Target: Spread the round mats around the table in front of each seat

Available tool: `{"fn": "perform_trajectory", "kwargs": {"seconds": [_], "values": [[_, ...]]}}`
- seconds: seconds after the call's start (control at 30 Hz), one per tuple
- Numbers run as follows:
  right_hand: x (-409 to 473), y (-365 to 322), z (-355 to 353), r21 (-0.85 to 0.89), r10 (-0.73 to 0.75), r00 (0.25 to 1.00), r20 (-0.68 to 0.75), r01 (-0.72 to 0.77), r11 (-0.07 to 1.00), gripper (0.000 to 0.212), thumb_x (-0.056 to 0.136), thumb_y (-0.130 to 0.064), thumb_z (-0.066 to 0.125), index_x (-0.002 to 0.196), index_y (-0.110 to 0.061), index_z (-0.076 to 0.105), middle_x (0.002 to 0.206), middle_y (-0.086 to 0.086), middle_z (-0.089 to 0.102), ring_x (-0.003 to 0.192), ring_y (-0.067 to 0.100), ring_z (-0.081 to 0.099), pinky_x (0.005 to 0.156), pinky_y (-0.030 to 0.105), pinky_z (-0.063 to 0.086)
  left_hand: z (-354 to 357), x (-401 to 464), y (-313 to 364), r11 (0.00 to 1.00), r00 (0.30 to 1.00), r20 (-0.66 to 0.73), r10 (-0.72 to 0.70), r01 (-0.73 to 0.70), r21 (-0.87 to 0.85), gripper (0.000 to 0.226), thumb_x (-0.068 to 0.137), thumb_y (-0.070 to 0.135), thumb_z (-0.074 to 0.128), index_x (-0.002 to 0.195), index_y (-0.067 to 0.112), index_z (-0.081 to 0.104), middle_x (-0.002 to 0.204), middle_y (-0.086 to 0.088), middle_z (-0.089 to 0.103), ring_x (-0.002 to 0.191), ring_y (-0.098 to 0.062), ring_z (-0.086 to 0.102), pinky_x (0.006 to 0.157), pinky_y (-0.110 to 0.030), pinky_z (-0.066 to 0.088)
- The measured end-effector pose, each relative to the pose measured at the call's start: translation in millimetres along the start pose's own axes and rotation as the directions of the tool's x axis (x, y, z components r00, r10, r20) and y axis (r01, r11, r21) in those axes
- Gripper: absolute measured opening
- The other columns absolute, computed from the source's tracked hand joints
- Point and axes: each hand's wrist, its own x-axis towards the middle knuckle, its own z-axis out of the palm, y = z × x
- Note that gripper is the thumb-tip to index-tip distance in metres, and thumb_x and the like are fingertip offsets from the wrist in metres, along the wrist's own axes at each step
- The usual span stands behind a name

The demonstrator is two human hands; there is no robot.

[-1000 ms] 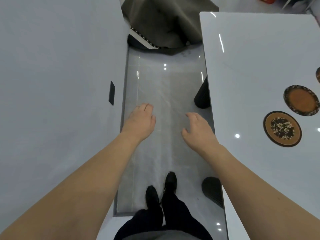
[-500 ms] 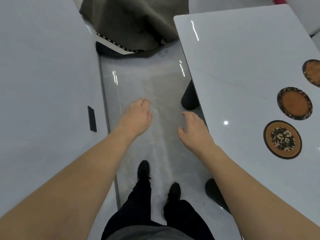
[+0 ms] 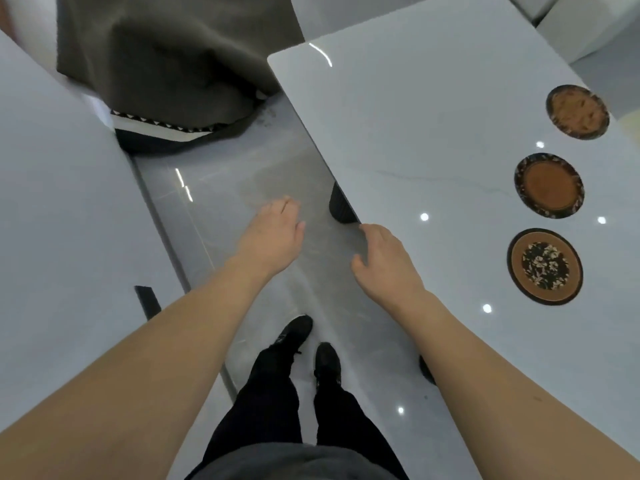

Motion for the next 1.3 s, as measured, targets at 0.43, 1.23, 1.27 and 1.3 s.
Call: {"fn": "perform_trajectory", "kwargs": {"seconds": [0.43, 1.23, 1.27, 1.3], "values": [[-40.3, 102.6, -25.3, 0.310, 0.522, 0.831, -0.190, -0.454, 0.835, 0.054, 0.091, -0.016, 0.048, 0.142, -0.009, 0.035, 0.147, 0.010, 0.039, 0.134, 0.024, 0.037, 0.111, 0.031, 0.027, 47.1, 95.6, 141.2, 0.861, 0.834, 0.252, 0.491, -0.509, 0.007, 0.043, 0.098, 0.020, 0.044, 0.138, 0.003, 0.042, 0.145, -0.013, 0.043, 0.128, -0.033, 0.042, 0.102, -0.041, 0.039], [-38.0, 315.2, -57.9, 0.961, 0.975, 0.205, 0.092, -0.275, -0.033, 0.041, 0.086, -0.018, 0.048, 0.127, -0.018, 0.046, 0.110, -0.008, 0.057, 0.100, 0.016, 0.057, 0.070, 0.011, 0.046, 189.7, 162.4, 385.5, 0.940, 0.840, 0.479, 0.255, -0.100, -0.326, 0.031, 0.090, 0.016, 0.043, 0.117, 0.007, 0.055, 0.097, 0.000, 0.053, 0.090, -0.021, 0.052, 0.075, -0.033, 0.045], [-38.2, 318.0, -60.0, 0.967, 0.976, 0.200, 0.083, -0.253, -0.031, 0.034, 0.082, -0.017, 0.047, 0.116, -0.019, 0.050, 0.100, -0.006, 0.058, 0.091, 0.015, 0.057, 0.061, 0.012, 0.047, 194.5, 159.8, 391.5, 0.941, 0.844, 0.484, 0.231, -0.067, -0.333, 0.028, 0.089, 0.012, 0.043, 0.112, 0.009, 0.057, 0.093, 0.002, 0.049, 0.089, -0.020, 0.048, 0.075, -0.032, 0.042], [-39.4, 321.5, -61.1, 0.973, 0.977, 0.199, 0.079, -0.229, -0.032, 0.038, 0.079, -0.018, 0.046, 0.116, -0.017, 0.052, 0.103, -0.002, 0.059, 0.094, 0.017, 0.058, 0.064, 0.018, 0.052, 198.2, 156.1, 397.2, 0.942, 0.848, 0.486, 0.214, -0.047, -0.332, 0.019, 0.087, 0.009, 0.043, 0.098, 0.015, 0.057, 0.086, 0.005, 0.046, 0.088, -0.019, 0.045, 0.072, -0.032, 0.041]]}}
